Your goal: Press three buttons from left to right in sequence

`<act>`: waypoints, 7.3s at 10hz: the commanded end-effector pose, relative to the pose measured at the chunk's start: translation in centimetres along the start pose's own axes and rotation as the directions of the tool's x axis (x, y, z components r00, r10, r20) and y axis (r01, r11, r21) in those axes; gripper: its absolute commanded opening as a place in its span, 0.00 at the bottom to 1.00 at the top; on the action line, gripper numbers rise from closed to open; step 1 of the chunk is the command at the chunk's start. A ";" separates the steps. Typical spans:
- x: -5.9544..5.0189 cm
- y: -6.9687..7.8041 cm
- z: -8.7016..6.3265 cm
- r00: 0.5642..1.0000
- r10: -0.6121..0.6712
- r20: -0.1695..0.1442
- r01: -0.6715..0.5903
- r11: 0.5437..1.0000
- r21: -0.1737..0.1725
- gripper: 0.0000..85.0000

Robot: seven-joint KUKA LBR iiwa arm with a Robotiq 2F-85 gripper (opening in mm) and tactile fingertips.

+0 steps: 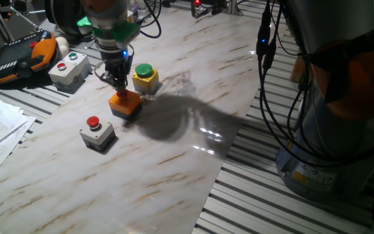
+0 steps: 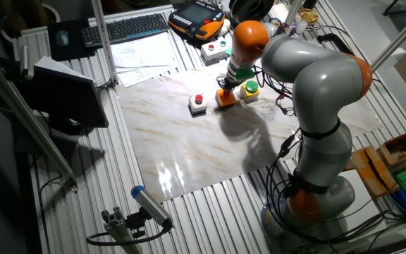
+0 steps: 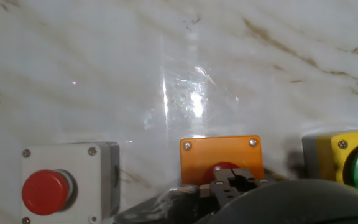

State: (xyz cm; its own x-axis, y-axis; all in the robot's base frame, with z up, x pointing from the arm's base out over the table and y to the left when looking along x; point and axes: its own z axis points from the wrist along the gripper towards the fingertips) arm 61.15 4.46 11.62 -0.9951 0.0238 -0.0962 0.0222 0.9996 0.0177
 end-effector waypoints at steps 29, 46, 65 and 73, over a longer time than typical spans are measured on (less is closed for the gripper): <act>0.0 -0.5 -3.6 1.000 -0.002 -0.030 0.001 0.998 -0.056 0.01; 0.4 13.1 -1.9 0.998 0.056 -0.036 -0.056 0.998 -0.009 0.01; 0.8 14.5 0.7 0.998 0.066 -0.004 -0.066 0.998 0.000 0.01; 0.7 14.6 0.4 0.998 0.067 -0.004 -0.067 0.998 0.002 0.01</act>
State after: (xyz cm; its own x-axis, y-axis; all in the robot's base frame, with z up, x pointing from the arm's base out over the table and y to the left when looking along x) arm 60.57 19.06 11.23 -0.9922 0.0919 -0.0847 0.0905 0.9957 0.0204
